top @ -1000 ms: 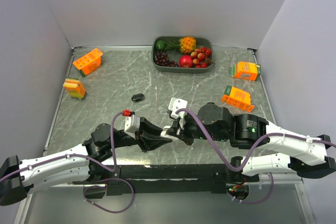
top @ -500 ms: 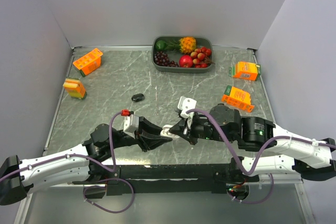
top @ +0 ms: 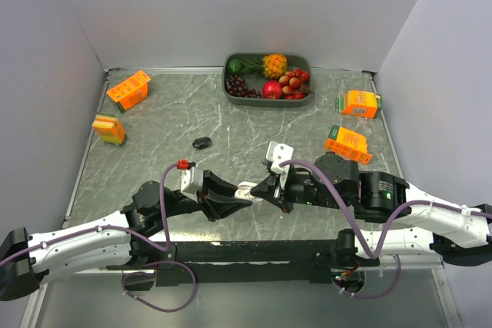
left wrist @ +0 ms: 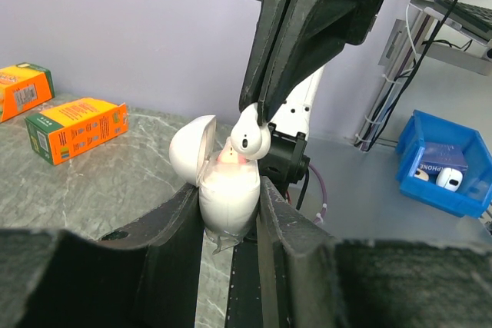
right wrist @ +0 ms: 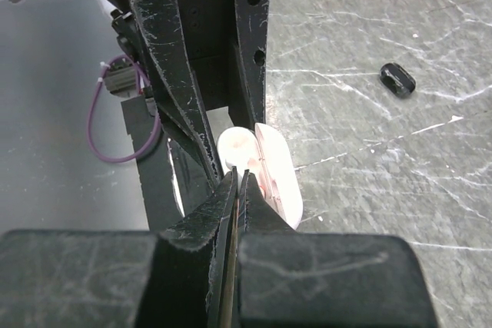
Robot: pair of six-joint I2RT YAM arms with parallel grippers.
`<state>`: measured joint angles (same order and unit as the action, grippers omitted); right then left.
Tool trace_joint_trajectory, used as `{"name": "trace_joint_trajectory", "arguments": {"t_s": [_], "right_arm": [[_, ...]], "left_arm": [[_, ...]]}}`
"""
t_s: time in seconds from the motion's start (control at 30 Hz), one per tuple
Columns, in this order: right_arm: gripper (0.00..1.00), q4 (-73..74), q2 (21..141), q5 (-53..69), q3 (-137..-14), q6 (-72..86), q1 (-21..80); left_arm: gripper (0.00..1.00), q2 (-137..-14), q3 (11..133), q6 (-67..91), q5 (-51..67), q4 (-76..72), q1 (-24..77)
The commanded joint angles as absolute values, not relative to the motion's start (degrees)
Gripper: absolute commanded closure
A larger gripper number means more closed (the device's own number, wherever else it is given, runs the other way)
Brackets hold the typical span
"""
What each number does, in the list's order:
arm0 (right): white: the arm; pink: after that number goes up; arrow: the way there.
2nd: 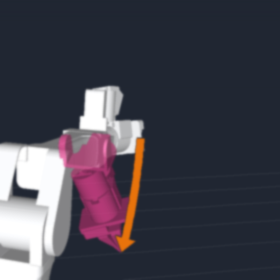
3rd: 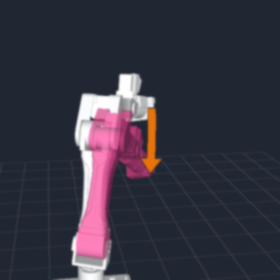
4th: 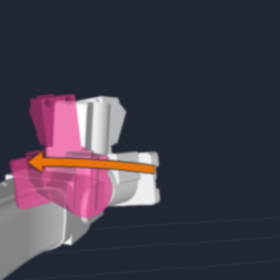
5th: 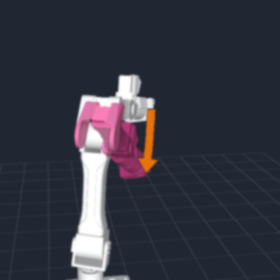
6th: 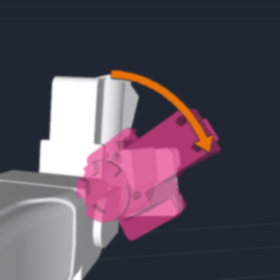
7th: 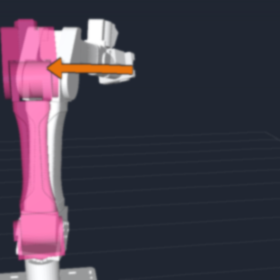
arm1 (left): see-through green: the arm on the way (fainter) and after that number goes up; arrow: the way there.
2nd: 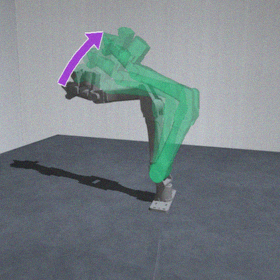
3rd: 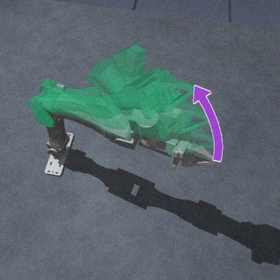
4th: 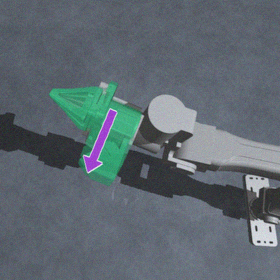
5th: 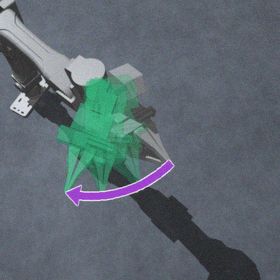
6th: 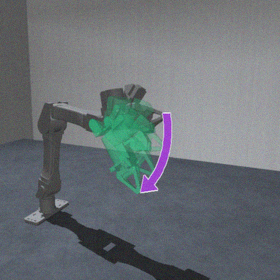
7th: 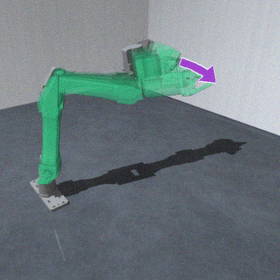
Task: Insert the wireless bluetooth earbuds into the charging case
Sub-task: Adjust the earbud with the charging case.
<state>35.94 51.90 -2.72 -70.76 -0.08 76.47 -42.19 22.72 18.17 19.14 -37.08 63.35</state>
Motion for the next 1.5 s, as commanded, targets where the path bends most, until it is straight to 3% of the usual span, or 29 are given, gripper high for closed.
{"name": "trace_joint_trajectory", "arguments": {"t_s": [0.0,1.47], "right_arm": [[1.0,33.4,52.0,-2.3,-70.8,-1.1,76.6],[1.0,32.7,54.8,-9.0,-68.9,-9.5,85.0]], "left_arm": [[0.99,-42.3,23.1,18.4,19.7,-40.1,63.5],[0.99,-43.2,19.9,27.7,34.3,-53.7,56.9]]}}
